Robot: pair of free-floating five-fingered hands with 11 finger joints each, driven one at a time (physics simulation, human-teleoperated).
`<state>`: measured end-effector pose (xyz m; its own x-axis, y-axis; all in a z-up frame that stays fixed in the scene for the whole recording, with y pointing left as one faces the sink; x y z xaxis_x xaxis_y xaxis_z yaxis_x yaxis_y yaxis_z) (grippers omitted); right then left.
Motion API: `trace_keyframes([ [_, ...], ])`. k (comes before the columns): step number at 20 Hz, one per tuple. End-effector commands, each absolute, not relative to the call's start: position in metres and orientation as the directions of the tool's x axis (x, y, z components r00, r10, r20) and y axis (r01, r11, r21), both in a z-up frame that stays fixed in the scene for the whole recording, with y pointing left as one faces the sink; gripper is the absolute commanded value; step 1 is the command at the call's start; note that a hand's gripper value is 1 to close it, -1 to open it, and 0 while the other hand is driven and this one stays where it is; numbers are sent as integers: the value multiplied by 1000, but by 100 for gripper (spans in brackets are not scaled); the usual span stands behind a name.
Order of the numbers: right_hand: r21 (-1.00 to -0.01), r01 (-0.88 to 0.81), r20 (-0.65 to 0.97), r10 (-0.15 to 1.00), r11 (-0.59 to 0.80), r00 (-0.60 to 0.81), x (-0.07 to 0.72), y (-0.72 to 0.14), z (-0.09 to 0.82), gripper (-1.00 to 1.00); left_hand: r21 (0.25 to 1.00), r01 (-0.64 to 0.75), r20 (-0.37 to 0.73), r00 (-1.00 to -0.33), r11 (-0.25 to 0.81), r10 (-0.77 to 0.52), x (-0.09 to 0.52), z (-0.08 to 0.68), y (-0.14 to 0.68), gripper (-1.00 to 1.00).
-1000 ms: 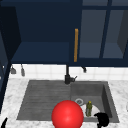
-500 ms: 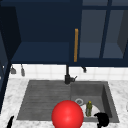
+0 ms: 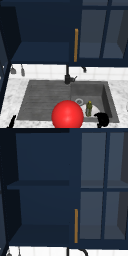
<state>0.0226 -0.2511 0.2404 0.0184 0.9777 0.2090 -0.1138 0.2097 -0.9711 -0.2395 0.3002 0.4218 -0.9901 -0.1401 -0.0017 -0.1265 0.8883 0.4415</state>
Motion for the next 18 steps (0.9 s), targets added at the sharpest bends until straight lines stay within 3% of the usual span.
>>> trace_keyframes([
  [1, -971, -114, 209, 978, 210, 18, 23, -251, 240, 0, 547, -125, -15, -990, 828, -139, -233, 430, 288, -100],
  [18, -971, -114, 209, 978, 210, 18, 23, -251, 240, 0, 589, -106, -10, -992, 801, -125, -219, 437, 265, -100],
])
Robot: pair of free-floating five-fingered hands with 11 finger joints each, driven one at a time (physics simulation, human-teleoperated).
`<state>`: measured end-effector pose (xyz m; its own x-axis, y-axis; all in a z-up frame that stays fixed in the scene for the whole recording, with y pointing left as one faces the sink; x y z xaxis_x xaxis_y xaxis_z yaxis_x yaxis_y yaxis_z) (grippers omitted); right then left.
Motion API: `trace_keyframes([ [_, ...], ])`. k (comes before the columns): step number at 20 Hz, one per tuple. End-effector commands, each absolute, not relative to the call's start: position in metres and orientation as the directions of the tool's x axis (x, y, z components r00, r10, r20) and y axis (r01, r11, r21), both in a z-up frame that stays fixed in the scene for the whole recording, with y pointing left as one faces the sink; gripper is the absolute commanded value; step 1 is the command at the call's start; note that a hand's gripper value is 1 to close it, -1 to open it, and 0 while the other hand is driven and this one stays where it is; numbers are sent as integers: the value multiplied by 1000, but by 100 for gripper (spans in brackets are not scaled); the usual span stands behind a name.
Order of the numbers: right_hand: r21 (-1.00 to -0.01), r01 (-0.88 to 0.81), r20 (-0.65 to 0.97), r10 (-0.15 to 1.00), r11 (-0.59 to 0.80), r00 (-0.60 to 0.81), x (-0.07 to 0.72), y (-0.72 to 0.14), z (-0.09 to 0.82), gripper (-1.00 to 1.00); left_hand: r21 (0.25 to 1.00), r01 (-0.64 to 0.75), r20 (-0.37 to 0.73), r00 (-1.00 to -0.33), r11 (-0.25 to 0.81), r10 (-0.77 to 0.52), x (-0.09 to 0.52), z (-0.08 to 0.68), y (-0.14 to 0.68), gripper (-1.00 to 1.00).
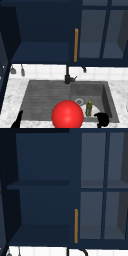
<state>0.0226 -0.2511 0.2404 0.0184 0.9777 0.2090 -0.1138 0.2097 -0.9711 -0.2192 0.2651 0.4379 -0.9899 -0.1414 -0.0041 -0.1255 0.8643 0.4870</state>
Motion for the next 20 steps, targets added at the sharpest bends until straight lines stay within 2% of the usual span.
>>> trace_keyframes([
  [1, -971, -114, 209, 978, 210, 18, 23, -251, 240, 0, 592, -107, -12, -992, 799, -125, -219, 436, 265, -100],
  [7, -971, -114, 209, 978, 210, 18, 23, -251, 240, 0, 611, -95, -11, -994, 786, -111, -221, 441, 263, -100],
  [13, -971, -114, 209, 978, 210, 18, 23, -251, 240, 0, 545, -113, -62, -994, 831, -94, -224, 477, 265, -100],
  [17, -971, -114, 209, 978, 210, 18, 23, -251, 240, 0, 609, -111, -64, -994, 785, -91, -228, 482, 270, -100],
  [20, -971, -114, 209, 978, 210, 18, 23, -251, 240, 0, 619, -108, -56, -994, 778, -93, -231, 482, 272, -100],
])
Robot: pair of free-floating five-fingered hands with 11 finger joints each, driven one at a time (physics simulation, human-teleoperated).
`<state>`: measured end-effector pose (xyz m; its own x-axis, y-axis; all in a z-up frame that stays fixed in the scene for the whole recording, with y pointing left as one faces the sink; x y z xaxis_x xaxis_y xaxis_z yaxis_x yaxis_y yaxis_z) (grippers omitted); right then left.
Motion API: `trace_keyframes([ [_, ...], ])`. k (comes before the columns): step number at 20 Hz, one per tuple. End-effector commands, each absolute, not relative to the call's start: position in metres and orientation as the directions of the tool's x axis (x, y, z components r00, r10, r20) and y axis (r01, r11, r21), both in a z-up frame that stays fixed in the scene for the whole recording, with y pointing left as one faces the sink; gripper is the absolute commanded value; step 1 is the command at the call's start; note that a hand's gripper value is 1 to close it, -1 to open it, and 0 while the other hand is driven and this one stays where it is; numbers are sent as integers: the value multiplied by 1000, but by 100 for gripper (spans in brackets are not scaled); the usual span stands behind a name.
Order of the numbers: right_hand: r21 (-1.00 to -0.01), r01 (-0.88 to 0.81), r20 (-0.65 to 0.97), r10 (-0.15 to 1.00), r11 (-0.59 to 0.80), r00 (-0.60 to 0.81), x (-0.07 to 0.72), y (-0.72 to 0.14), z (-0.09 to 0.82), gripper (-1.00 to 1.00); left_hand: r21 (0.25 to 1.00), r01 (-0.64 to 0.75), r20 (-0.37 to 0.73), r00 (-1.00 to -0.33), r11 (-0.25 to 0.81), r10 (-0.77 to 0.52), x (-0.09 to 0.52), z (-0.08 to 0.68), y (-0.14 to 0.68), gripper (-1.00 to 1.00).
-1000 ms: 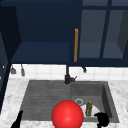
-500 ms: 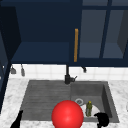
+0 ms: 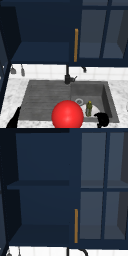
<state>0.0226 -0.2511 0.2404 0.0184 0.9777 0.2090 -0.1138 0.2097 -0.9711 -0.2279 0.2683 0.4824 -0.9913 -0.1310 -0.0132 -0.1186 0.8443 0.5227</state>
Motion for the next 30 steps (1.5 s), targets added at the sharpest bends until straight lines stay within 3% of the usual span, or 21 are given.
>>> trace_keyframes([
  [1, -971, -114, 209, 978, 210, 18, 23, -251, 240, 0, 621, -108, -52, -994, 776, -97, -231, 480, 272, -100],
  [30, -971, -114, 209, 978, 210, 18, 23, -251, 240, 0, 662, -111, -48, -993, 742, -106, -232, 506, 265, -100],
])
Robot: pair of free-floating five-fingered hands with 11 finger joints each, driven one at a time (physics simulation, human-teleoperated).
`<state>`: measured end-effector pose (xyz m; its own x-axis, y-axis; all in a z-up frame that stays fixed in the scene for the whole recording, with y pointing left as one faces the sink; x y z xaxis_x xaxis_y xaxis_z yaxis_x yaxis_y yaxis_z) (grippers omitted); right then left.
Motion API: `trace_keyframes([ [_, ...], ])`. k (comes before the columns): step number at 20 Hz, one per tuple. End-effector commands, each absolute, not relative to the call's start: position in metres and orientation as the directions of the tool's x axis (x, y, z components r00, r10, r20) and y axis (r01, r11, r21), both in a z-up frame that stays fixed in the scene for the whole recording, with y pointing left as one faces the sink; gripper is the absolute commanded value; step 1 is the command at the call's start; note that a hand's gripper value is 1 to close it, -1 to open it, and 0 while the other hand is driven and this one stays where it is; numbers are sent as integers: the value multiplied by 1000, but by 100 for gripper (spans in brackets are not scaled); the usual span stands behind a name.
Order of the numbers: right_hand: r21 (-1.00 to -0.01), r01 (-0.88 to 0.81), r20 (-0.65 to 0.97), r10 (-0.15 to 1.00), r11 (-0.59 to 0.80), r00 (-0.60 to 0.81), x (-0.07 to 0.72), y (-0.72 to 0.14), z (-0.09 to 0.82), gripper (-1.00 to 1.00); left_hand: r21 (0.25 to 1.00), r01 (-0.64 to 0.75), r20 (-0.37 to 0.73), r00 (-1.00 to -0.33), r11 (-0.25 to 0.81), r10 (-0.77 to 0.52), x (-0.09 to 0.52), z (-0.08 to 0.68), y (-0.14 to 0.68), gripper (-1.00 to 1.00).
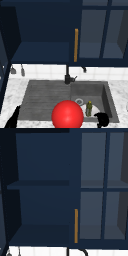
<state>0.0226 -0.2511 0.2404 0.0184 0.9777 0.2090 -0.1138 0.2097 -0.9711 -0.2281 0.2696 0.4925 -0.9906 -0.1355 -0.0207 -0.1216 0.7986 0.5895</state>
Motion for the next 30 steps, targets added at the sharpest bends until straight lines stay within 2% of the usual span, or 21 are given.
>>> trace_keyframes([
  [1, -971, -114, 209, 978, 210, 18, 23, -251, 240, 0, 656, -109, -48, -994, 747, -103, -233, 510, 264, -100],
  [5, -971, -114, 209, 978, 210, 18, 23, -251, 240, 0, 627, -107, -62, -994, 772, -87, -238, 536, 265, -100],
  [9, -971, -114, 209, 978, 210, 18, 23, -251, 240, 0, 684, -118, -69, -993, 720, -97, -237, 540, 266, -100],
  [30, -971, -114, 209, 978, 210, 18, 23, -251, 240, 0, 740, -127, -49, -990, 661, -135, -207, 536, 254, -100],
])
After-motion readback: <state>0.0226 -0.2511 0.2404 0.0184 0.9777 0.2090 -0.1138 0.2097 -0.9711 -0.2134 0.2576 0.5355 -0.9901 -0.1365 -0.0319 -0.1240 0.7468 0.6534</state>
